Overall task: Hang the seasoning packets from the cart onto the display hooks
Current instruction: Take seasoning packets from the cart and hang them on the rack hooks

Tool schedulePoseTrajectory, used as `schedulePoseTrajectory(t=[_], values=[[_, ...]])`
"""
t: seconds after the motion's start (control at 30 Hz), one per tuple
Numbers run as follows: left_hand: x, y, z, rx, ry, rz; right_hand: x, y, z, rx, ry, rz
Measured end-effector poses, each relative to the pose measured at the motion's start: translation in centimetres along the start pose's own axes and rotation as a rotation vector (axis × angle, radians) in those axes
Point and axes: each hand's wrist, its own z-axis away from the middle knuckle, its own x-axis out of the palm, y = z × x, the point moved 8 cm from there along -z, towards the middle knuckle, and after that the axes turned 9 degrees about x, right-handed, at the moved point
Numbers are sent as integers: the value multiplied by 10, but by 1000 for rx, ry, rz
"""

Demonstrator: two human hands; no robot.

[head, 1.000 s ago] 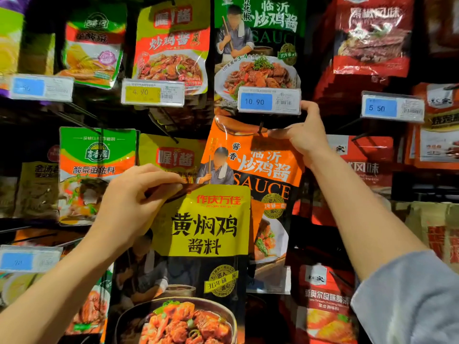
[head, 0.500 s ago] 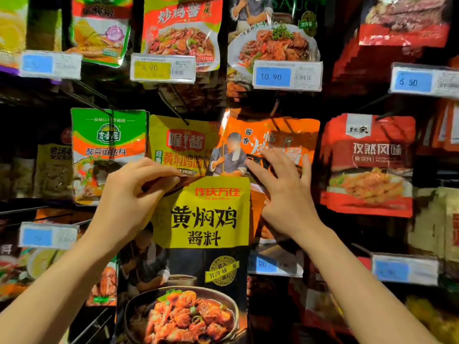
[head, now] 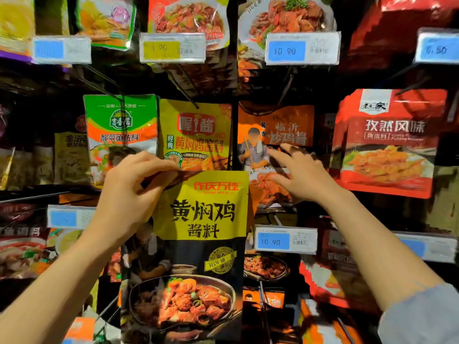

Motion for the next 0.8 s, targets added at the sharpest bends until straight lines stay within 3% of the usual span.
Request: schedulePoseTrajectory(t=[0.1, 0.17, 0.27, 0.47, 0.6, 0.8], values=[[0, 3, 3, 9, 2, 16, -29, -28, 47, -21, -70, -739], [-1, 6, 6, 9, 20, 36, -32, -49, 79, -73, -199, -1031], [-2, 12, 9, 8, 54, 119, -26, -61, 102, -118, -190, -1165], [-9, 3, 26, -32, 99, 182, -19, -61, 106, 40, -78, -1462], [-32, -18, 45, -115, 99, 140, -19, -46, 105, 139, 41, -1466], [-73, -25, 59, -18, -16, -96, -20, -34, 103, 174, 98, -1401]])
